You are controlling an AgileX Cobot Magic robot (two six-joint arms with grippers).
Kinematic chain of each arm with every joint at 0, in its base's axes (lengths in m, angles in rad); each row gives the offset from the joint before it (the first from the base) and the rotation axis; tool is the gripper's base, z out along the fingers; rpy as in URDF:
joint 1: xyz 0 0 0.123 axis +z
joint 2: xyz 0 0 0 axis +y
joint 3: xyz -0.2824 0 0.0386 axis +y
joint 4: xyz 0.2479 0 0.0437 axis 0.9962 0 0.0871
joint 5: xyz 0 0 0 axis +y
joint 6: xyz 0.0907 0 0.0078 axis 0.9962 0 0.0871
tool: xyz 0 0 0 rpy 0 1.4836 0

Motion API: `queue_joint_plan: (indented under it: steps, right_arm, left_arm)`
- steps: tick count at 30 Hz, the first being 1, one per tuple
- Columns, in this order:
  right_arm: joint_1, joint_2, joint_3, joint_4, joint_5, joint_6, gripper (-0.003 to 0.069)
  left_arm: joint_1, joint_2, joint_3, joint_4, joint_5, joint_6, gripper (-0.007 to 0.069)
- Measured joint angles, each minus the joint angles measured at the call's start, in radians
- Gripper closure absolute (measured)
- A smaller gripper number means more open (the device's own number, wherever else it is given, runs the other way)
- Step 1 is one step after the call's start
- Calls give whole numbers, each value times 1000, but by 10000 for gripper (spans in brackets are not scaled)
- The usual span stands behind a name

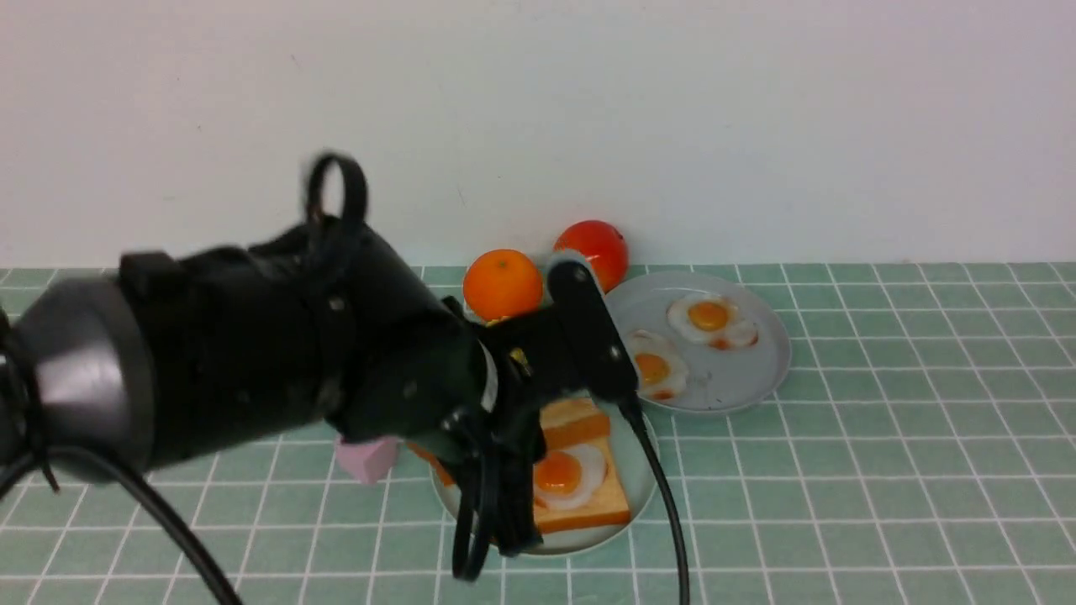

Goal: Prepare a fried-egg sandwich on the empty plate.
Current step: Use the left arm to place a slice of bread on the fried egg in the middle

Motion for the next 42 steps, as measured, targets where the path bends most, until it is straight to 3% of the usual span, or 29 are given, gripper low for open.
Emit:
queue_joint_plan:
  steps: [14, 32, 42]
  right_arm:
    - [0, -3, 0, -6, -1, 3, 619]
    - [0, -3, 0, -8, -2, 3, 616]
    - [0, -3, 0, -7, -2, 3, 616]
  left_arm:
    - [-9, 100, 18, 31, -148, 167, 522]
    - [-10, 132, 18, 84, -207, 175, 522]
    - [-12, 152, 18, 87, -155, 175, 522]
